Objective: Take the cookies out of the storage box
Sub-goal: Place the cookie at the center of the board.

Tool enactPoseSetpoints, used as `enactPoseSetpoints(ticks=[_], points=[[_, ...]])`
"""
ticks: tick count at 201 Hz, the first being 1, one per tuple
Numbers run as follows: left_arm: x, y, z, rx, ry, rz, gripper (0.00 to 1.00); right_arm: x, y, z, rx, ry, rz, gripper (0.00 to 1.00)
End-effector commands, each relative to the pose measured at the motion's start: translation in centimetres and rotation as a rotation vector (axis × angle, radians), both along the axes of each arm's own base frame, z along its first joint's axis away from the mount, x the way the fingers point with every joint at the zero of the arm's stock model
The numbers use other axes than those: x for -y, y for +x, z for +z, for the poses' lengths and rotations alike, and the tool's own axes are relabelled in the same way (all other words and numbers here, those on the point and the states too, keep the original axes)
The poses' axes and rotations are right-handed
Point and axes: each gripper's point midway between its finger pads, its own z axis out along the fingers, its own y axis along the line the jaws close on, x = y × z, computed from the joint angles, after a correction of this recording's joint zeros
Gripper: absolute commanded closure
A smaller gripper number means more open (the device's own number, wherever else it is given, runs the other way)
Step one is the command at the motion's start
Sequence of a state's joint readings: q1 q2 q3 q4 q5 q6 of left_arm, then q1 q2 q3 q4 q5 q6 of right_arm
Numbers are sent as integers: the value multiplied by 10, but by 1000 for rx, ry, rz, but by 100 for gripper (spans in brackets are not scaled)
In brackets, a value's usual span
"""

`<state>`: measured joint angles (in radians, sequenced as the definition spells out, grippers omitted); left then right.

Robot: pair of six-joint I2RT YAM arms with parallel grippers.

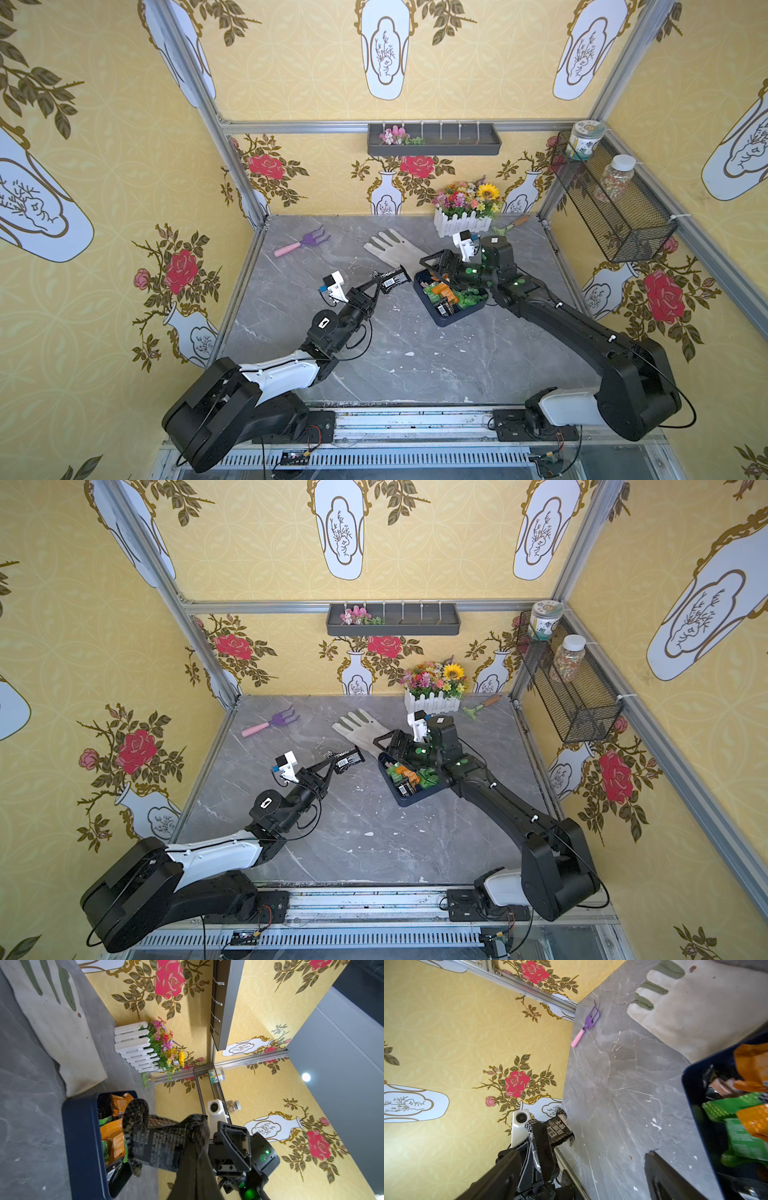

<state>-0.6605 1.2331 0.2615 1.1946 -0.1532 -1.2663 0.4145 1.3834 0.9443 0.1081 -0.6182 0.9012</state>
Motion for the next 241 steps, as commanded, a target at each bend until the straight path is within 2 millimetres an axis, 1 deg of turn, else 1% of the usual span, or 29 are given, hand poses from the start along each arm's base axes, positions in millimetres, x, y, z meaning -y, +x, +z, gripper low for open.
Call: enactPoseSetpoints(ticks=[1,19,37,67,83,94,109,128,136,155,167,174,183,201,214,227,241], points=[[-2,-10,25,67,-116,-43,100,-16,8,22,74,112,27,3],[-1,-11,20,48,-120,-56,100,-34,10,25,84,164,72,5],[-1,-11,18,39,-122,-60,100,-53,7,26,92,186,122,7],[-3,-8,18,30,-134,-41,100,-72,-4,31,111,191,176,9],[-5,-5,17,23,-137,-22,100,-73,-10,34,112,195,183,9],[-5,-2,12,1,-138,-14,100,-72,-14,36,117,198,182,9],[-4,1,6,-27,-140,-11,100,-70,-18,36,110,191,180,13],[1,4,-2,-55,-139,-25,100,-71,-22,27,82,165,184,22],[5,5,-1,-53,-141,-38,100,-71,-22,24,76,158,184,25],[14,6,1,-46,-147,-78,100,-69,-21,16,58,124,164,26],[19,8,1,-47,-148,-96,100,-67,-20,11,51,99,147,25],[22,9,1,-48,-148,-104,100,-63,-19,9,51,77,136,24],[25,11,1,-50,-144,-110,100,-54,-17,6,56,33,102,22],[38,16,-1,-58,-136,-141,100,-24,-11,13,90,-21,15,20],[54,21,-2,-60,-130,-173,100,-2,-6,15,80,-31,-31,20],[73,28,-3,-62,-126,-200,100,20,-5,7,33,-65,-74,19],[96,36,-11,-85,-125,-235,100,39,-7,-2,-3,-96,-121,16]])
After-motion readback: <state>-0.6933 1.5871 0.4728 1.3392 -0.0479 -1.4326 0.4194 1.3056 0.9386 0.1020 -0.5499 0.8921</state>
